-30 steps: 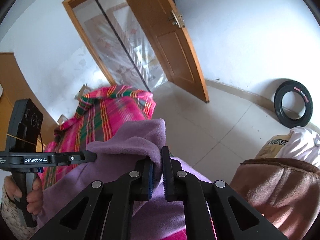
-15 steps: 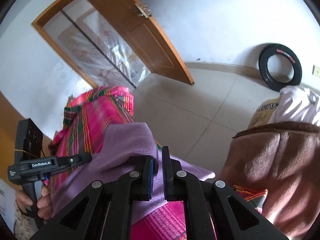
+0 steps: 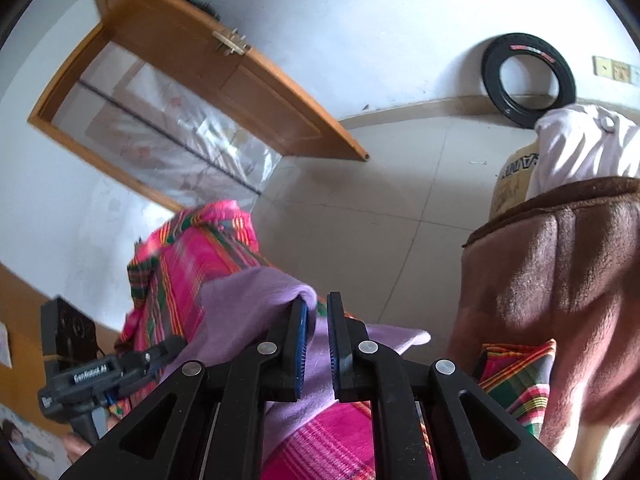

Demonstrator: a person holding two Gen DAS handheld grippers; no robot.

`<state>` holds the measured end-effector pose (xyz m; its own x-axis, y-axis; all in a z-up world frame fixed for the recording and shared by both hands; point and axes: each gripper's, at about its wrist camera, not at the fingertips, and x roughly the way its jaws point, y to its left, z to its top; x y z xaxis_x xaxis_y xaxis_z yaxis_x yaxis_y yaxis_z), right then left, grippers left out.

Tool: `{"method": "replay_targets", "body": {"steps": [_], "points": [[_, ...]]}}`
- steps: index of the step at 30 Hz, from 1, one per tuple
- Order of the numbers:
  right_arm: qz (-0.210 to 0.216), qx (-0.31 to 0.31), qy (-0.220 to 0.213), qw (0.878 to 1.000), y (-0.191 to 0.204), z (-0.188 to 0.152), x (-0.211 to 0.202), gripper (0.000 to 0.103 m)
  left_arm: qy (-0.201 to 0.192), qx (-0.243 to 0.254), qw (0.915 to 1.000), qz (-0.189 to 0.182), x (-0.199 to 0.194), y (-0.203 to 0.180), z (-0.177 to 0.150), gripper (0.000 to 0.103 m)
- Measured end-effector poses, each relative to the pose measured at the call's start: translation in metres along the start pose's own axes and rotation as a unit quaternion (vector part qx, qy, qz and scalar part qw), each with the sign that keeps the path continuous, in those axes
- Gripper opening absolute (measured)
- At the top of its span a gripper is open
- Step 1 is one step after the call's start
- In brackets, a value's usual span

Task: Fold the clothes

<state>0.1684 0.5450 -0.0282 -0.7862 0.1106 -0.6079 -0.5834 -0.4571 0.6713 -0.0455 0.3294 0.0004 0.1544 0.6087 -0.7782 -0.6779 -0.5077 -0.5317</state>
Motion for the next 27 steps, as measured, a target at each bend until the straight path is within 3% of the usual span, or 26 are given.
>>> {"method": "replay_targets", "body": {"steps": [5,12,17,19,27], "points": [[-0.037,0.026,-0.016,0.999,-0.011,0.003,-0.004,0.012,-0.008,0.0,0.9999,0.007,-0.008,-0.004,-0.002,0.003],[-0.046,0.04,-0.014,0.998,-0.022,0.0,-0.011,0.012,-0.013,-0.004,0.9998,0.012,-0.021,-0.003,-0.011,0.004],[-0.019,0.029,0.006,0.999,-0.015,-0.004,-0.009,0.012,-0.028,-0.002,0.9996,0.011,-0.037,-0.006,-0.026,0.007],[-0.001,0.028,0.027,0.999,-0.014,-0.007,-0.006,0.02,-0.029,0.01,0.9995,0.012,-0.044,-0.01,-0.037,0.011],[0.037,0.042,0.05,0.997,-0.014,-0.016,-0.008,0.026,-0.012,0.058,0.9972,0.046,-0.06,-0.033,-0.102,0.021]]}}
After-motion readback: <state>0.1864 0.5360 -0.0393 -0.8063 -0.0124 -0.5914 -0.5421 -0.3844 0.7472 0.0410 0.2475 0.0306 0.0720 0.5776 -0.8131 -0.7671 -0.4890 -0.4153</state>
